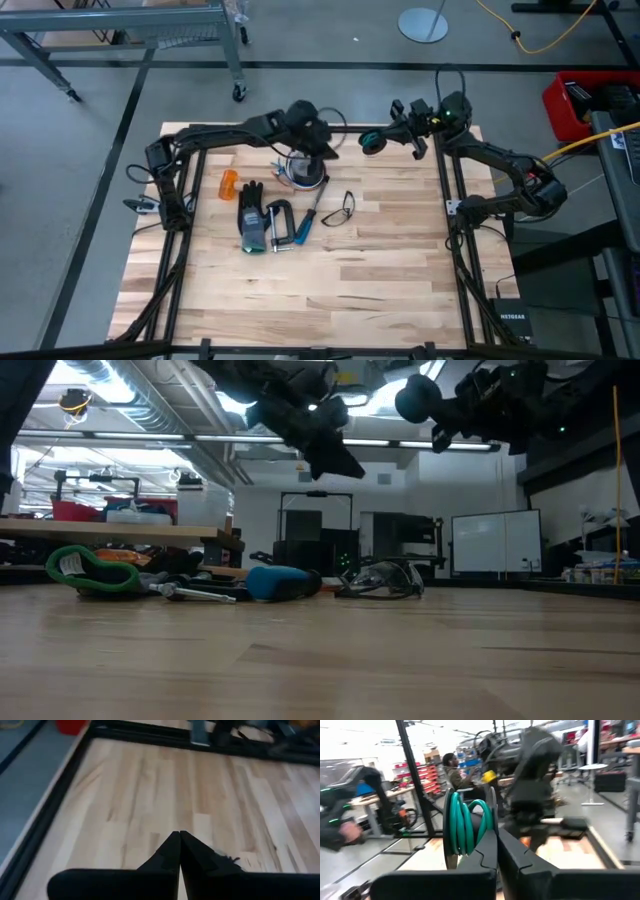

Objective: Coil cords
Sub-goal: Uncoil the wire from the cable spool

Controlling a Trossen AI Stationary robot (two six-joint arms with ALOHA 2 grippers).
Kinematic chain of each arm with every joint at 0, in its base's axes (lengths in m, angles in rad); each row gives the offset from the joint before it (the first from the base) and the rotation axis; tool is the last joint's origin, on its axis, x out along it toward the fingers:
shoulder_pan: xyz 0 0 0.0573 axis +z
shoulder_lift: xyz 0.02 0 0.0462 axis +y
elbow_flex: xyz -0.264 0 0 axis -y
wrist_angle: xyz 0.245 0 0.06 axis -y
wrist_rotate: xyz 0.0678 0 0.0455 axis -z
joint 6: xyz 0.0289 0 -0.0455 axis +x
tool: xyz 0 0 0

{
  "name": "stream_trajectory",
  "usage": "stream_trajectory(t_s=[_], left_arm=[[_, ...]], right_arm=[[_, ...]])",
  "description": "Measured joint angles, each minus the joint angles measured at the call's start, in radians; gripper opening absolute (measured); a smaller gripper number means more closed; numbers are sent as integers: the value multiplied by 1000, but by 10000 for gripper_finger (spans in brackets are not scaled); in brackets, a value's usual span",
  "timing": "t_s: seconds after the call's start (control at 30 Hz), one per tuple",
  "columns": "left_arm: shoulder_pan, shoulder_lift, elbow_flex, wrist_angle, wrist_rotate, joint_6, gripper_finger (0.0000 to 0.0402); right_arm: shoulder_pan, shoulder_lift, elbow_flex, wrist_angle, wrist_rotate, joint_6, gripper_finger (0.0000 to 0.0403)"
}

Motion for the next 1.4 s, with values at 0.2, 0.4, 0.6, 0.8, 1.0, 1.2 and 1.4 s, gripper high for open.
stream_trajectory(t_s=[0.2, 0.4, 0.6, 0.8, 1.0, 1.2, 1.4], left_arm=[[77, -132, -195, 160, 1, -84, 1], [127, -306, -512, 523, 1, -190, 1], [106, -362, -755, 963, 0, -266, 1], [71, -361, -837, 1175, -2, -264, 1], [59, -361, -845, 1269, -4, -241, 1], [55, -361, -845, 1199, -6, -273, 1], [44, -361, -845, 1183, -5, -239, 1]], right_arm=[[-24, 0, 0, -1, -93, 24, 1], [-22, 0, 0, -7, -81, 21, 1], [-8, 0, 0, 26, 127, 109, 1], [32, 0, 0, 172, 423, 363, 1], [53, -1, 0, 310, 601, 626, 1], [53, -1, 0, 309, 683, 797, 1], [66, -1, 0, 304, 758, 879, 1]])
